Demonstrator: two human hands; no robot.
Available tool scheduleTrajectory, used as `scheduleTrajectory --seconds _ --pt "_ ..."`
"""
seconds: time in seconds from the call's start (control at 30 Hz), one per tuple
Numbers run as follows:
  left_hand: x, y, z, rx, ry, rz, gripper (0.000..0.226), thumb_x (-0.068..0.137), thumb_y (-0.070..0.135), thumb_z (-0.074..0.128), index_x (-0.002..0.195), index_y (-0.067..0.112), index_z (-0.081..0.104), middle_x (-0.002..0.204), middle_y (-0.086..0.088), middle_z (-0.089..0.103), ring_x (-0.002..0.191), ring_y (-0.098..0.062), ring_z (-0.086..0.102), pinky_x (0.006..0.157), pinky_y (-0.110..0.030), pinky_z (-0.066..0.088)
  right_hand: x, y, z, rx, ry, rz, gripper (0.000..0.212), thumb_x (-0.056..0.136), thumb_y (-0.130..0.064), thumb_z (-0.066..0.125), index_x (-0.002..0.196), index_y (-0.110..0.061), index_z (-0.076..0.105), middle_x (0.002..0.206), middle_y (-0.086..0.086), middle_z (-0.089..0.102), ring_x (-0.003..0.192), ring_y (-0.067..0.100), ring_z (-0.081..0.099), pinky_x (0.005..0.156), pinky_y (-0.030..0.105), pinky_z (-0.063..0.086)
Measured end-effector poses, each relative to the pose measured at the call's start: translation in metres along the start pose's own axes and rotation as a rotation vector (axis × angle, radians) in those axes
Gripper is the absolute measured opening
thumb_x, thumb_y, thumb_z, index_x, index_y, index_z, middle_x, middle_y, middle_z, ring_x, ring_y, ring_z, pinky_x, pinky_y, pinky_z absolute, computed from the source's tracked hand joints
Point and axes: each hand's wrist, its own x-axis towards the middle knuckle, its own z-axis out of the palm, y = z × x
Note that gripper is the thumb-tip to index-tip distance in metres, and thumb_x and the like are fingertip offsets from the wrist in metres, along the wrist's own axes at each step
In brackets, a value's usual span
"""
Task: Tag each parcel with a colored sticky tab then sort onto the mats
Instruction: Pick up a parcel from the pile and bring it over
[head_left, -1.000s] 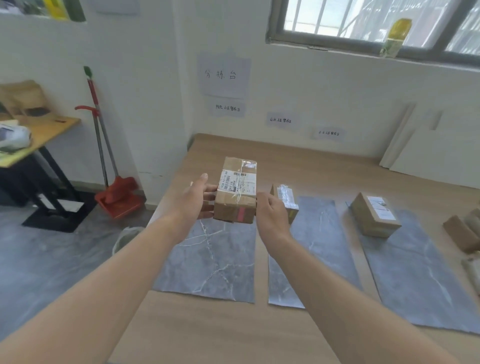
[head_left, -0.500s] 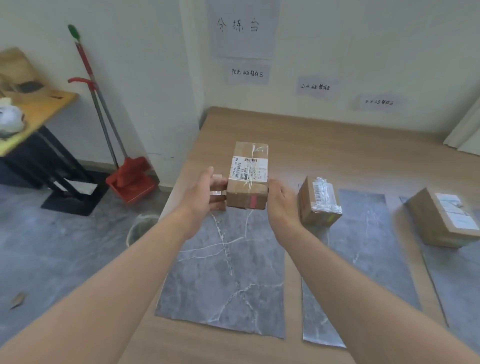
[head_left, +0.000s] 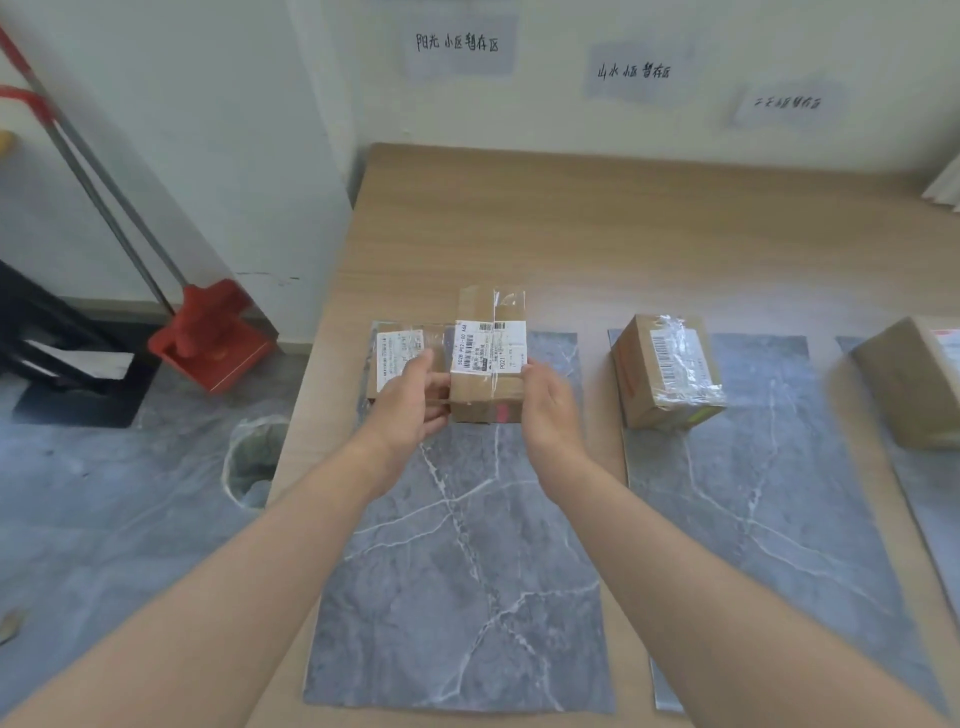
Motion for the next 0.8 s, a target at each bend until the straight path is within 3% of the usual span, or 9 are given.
scheduleTrajectory --seconds 0.07,0.17,0.3,0.43,0.57,0.63,0.73,0.8 --pt "0.009 -0.008 0.001 -0.002 -0.014 -0.041 0.045 0.107 0.046 0.031 0.097 0.019 0.066 0.101 0.003 0.068 0.104 -0.017 0.064 0.110 -0.038 0.043 0.010 0.010 0.003 0.004 0.003 0.015 0.037 0.102 -0.040 0.031 0.113 -0.035 0.066 0.122 -0.002 0.062 0.110 0.014 0.058 0.085 0.030 0.044" --pt "0.018 -0.017 0.001 0.014 -0.055 -0.088 0.048 0.106 0.049 0.031 0.108 0.015 0.066 0.104 0.006 0.064 0.113 -0.022 0.060 0.112 -0.040 0.042 0.024 0.024 0.011 0.016 -0.005 0.045 0.033 0.105 -0.033 0.032 0.097 -0.037 0.063 0.119 -0.002 0.063 0.107 0.013 0.058 0.075 0.023 0.044" --pt "0.030 -0.027 -0.005 0.037 -0.059 -0.086 0.056 0.106 0.051 0.030 0.136 0.011 0.055 0.113 0.007 0.060 0.118 -0.021 0.054 0.115 -0.040 0.038 0.035 0.041 0.022 0.005 0.012 0.065 0.030 0.103 -0.040 0.034 0.095 -0.043 0.063 0.122 -0.004 0.062 0.110 0.012 0.056 0.097 0.038 0.044" --pt "0.041 -0.036 -0.010 0.032 -0.084 -0.083 0.056 0.105 0.052 0.030 0.137 0.014 0.055 0.136 -0.002 0.053 0.132 -0.025 0.049 0.117 -0.042 0.036 0.043 0.049 0.027 0.031 0.052 0.111 0.031 0.105 -0.036 0.035 0.088 -0.043 0.061 0.117 -0.007 0.064 0.108 0.011 0.056 0.098 0.039 0.044" --pt "0.047 -0.041 -0.010 0.028 -0.101 -0.071 0.058 0.104 0.054 0.031 0.139 0.015 0.055 0.150 -0.005 0.046 0.138 -0.024 0.045 0.118 -0.044 0.034 0.049 0.053 0.026 0.077 0.073 0.114 0.034 0.108 -0.029 0.035 0.086 -0.041 0.058 0.104 -0.019 0.060 0.098 0.000 0.053 0.088 0.033 0.040" --pt "0.049 -0.042 -0.009 0.024 -0.113 -0.068 0.058 0.104 0.055 0.030 0.139 0.016 0.055 0.152 -0.007 0.044 0.140 -0.024 0.043 0.118 -0.044 0.034 0.051 0.053 0.028 0.079 0.067 0.126 0.031 0.108 -0.032 0.036 0.093 -0.041 0.062 0.106 -0.018 0.060 0.100 -0.001 0.053 0.092 0.033 0.039" --pt "0.052 -0.043 -0.006 0.018 -0.125 -0.063 0.057 0.104 0.055 0.029 0.139 0.017 0.055 0.154 -0.009 0.042 0.141 -0.024 0.042 0.118 -0.044 0.034 0.053 0.055 0.029 0.087 0.068 0.141 0.033 0.105 -0.039 0.037 0.124 -0.039 0.064 0.127 -0.009 0.062 0.116 0.008 0.056 0.104 0.037 0.041" --pt "0.053 -0.044 -0.004 0.021 -0.126 -0.060 0.057 0.104 0.055 0.029 0.138 0.018 0.056 0.154 -0.009 0.042 0.141 -0.024 0.041 0.118 -0.044 0.034 0.054 0.057 0.026 0.078 0.061 0.122 0.028 0.106 -0.036 0.036 0.112 -0.042 0.063 0.119 -0.012 0.064 0.110 0.003 0.057 0.099 0.032 0.043"
